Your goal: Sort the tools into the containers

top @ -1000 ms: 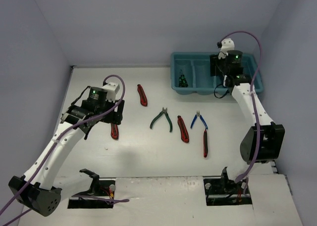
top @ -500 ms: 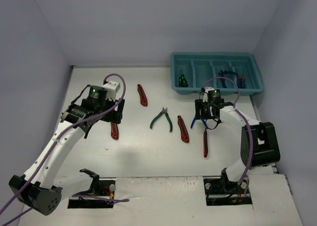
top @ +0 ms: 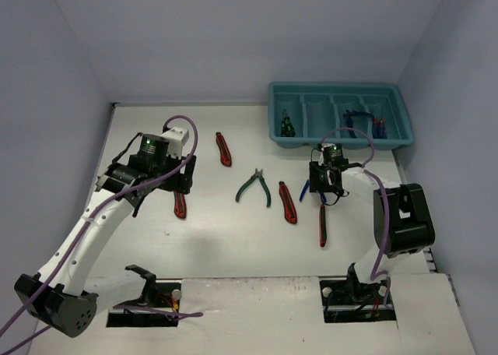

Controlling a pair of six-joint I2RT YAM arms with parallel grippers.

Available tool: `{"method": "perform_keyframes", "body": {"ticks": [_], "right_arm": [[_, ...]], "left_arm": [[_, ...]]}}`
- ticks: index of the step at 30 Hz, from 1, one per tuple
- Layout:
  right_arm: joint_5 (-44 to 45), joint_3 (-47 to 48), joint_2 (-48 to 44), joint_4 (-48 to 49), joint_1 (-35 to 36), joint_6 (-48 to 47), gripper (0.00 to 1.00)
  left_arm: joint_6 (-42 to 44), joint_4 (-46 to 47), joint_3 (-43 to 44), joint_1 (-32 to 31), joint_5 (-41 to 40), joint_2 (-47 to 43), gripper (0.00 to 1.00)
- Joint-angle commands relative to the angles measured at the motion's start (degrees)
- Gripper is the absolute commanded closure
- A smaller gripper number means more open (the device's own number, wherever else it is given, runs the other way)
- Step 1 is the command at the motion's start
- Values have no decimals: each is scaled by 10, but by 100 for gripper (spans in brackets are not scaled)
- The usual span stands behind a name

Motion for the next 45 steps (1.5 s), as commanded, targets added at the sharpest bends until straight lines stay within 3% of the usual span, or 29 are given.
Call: {"method": "perform_keyframes", "body": {"ticks": [1,6,8,16,20,23,28,33,39,43,45], "right_arm": [[10,1,13,-11,1,25,62],[-2,6,21,-11,9,17,97],[-1,15,10,-12,22,9,100],[41,106,-59,-42,80,-68,100],[134,190,-91,-79,89,-173,100],[252,262,-82,-83,78,-260,100],[342,380,-3,-82,14,-396,100],[354,526,104,-79,-55,-435,100],[379,661,256,-65,-62,-487,97],[387,709,340,-51,-71,-477,91],[367,725,358,-49,-71,-462,83]], "left_arm": [[3,14,14,-1,-8,2,28],[-1,15,12,-1,-9,1,28],[-2,15,11,-1,-11,2,28],[-7,15,17,-1,-13,1,28],[-7,15,17,-1,-13,0,28],[-7,15,15,-1,-13,0,28],[-4,14,7,-1,-13,-5,28],[0,12,0,-1,-13,-14,28],[2,10,-7,0,-24,-20,28],[-6,8,-4,0,-19,-21,28],[-8,9,-4,0,-19,-21,28]]}}
